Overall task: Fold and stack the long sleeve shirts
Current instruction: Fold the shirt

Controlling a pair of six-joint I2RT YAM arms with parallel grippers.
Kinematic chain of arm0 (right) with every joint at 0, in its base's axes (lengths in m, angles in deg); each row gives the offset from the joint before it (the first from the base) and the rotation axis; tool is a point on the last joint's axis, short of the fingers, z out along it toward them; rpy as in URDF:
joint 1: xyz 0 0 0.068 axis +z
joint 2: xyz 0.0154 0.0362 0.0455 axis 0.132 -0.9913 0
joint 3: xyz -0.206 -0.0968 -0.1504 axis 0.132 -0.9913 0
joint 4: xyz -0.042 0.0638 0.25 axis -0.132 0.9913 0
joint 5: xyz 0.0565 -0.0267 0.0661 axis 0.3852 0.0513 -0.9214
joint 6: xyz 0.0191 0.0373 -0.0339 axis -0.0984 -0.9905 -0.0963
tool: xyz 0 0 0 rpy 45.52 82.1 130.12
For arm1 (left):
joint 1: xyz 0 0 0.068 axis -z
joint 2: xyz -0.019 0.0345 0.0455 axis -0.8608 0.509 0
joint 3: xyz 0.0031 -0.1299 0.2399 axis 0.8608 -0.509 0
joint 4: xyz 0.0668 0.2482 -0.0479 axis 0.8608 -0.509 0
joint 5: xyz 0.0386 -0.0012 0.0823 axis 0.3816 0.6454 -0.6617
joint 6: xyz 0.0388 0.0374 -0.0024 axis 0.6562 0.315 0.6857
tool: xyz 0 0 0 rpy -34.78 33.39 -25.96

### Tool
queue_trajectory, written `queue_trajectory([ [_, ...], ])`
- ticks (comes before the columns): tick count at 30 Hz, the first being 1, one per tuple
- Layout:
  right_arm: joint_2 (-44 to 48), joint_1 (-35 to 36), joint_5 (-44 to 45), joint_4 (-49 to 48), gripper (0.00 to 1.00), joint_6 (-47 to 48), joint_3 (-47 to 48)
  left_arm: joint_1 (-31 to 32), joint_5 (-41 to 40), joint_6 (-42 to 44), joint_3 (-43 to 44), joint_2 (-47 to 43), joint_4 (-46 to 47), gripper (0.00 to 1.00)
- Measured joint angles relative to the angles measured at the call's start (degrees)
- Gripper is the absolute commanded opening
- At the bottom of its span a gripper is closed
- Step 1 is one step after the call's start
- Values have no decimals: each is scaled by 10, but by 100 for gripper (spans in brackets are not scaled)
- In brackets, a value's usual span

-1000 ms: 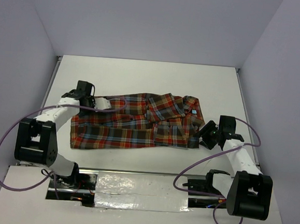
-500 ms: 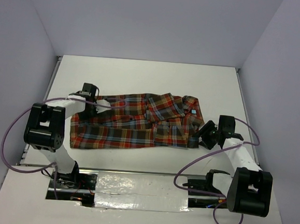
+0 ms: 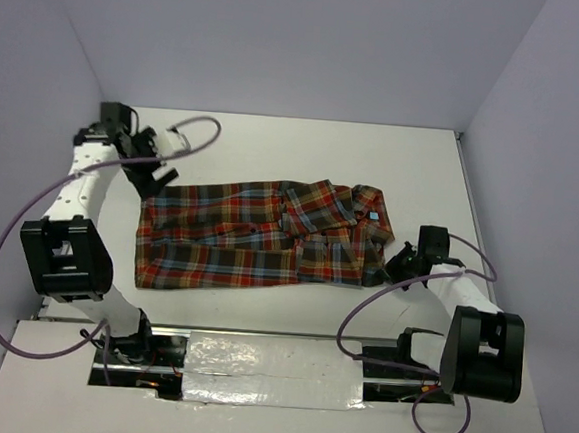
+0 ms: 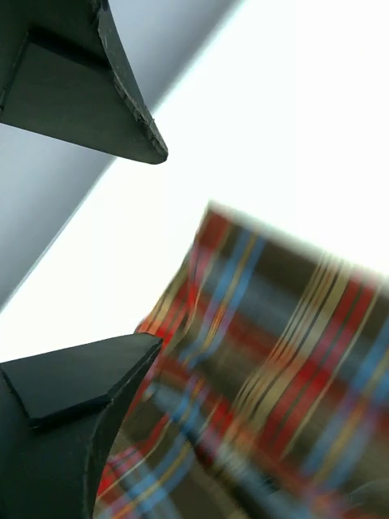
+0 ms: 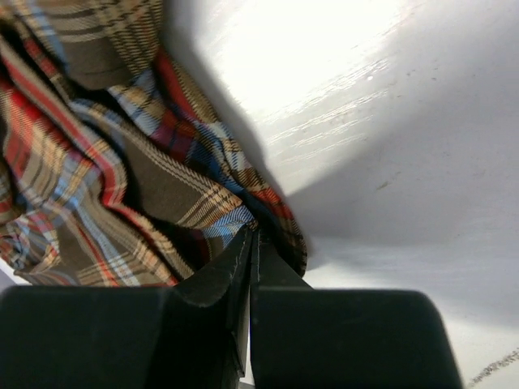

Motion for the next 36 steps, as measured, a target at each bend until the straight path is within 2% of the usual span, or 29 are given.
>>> queue_trajectory([
  [2,-14,0,1,0,0,0,4,-30,41,-38,67,12,-11,96],
  [4,-24,0,4,0,0,1,12,-42,48,-90,94,33,15,94],
  [9,-72,-1,19,0,0,9,62,-38,-21,-208,72,132,110,81],
  [12,-118,-1,32,0,0,17,112,-38,-44,-241,53,185,132,80],
  [16,-199,-2,44,-2,0,26,190,-38,-47,-269,43,189,139,83],
  [21,-358,-3,48,11,0,40,357,-38,-33,-292,45,169,145,83],
  [26,-502,-3,49,39,1,58,567,-34,-26,-302,42,157,134,83],
  [31,-607,-2,53,74,17,76,745,-10,-27,-308,-4,112,136,85],
  [32,-617,-2,55,83,27,79,767,0,-27,-308,-16,102,137,85],
  [34,-632,-2,61,97,40,85,803,19,-26,-308,-37,90,137,85],
  [36,-643,-2,64,111,45,94,838,35,-24,-309,-51,87,137,85],
])
